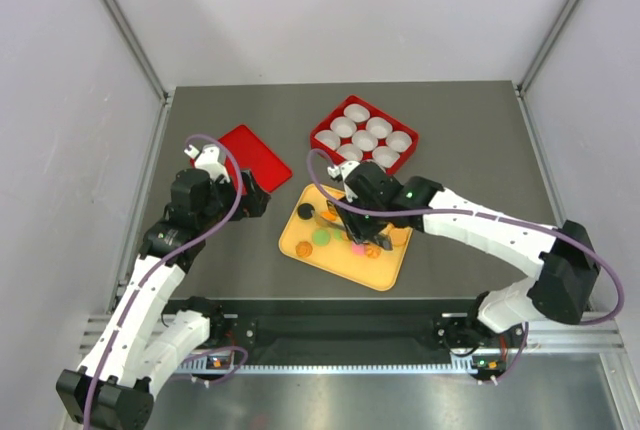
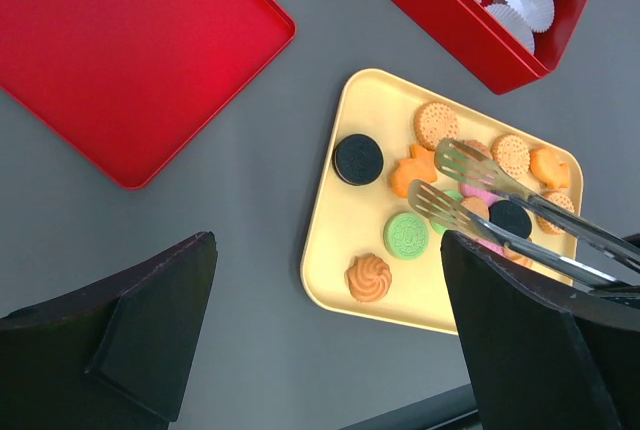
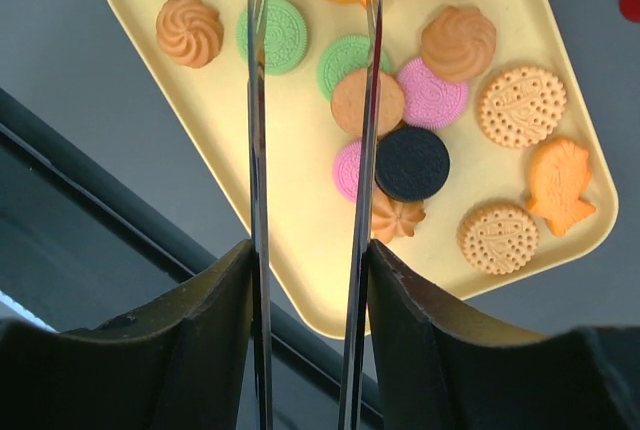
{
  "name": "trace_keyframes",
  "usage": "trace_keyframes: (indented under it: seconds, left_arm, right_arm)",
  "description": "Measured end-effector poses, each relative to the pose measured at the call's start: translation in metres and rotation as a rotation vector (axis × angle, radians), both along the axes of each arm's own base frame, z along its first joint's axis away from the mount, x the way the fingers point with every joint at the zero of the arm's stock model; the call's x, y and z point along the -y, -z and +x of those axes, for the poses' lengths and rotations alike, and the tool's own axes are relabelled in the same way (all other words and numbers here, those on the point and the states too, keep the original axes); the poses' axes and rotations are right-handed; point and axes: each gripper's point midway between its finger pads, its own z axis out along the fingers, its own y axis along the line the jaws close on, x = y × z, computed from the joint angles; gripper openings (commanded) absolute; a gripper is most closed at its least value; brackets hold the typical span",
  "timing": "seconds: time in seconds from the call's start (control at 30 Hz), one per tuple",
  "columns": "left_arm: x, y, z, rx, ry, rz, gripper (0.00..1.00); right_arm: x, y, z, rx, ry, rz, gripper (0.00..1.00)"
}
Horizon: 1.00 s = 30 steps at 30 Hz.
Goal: Pack the cookies
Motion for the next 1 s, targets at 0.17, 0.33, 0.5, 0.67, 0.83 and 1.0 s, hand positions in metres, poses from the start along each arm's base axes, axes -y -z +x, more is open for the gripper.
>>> trace_keyframes:
  seconds: [0.17,0.33,0.5,0.67,0.83,1.0]
  left_arm:
    - [-0.001,0.000,0.000,0.001,-0.003,0.001,0.99]
    - [-0.001,0.000,0.000,0.000,-0.003,0.002,0.99]
    - [-0.001,0.001,0.000,-0.001,-0.003,0.002,0.99]
    - [-0.001,0.001,0.000,-0.001,-0.006,0.003,0.98]
    - [-0.002,-0.001,-0.001,0.008,-0.010,0.003,0.98]
    - [-0.003,-0.002,-0.001,0.012,-0.015,0.005,0.99]
  right_arm:
    - [-0.011,-0.004,0.008,0.015,-0.021,0.009,0.49]
    - [-0.026,-0.009,0.019,0.037,-0.036,0.025,0.49]
    - [-0.034,0.000,0.025,0.033,-0.049,0.004,0.51]
    - [-0.039,0.009,0.029,0.024,-0.058,-0.015,0.51]
    - [-0.044,0.015,0.029,0.021,-0.070,-0.030,0.51]
    - [-0.045,0.019,0.028,0.023,-0.072,-0.046,0.51]
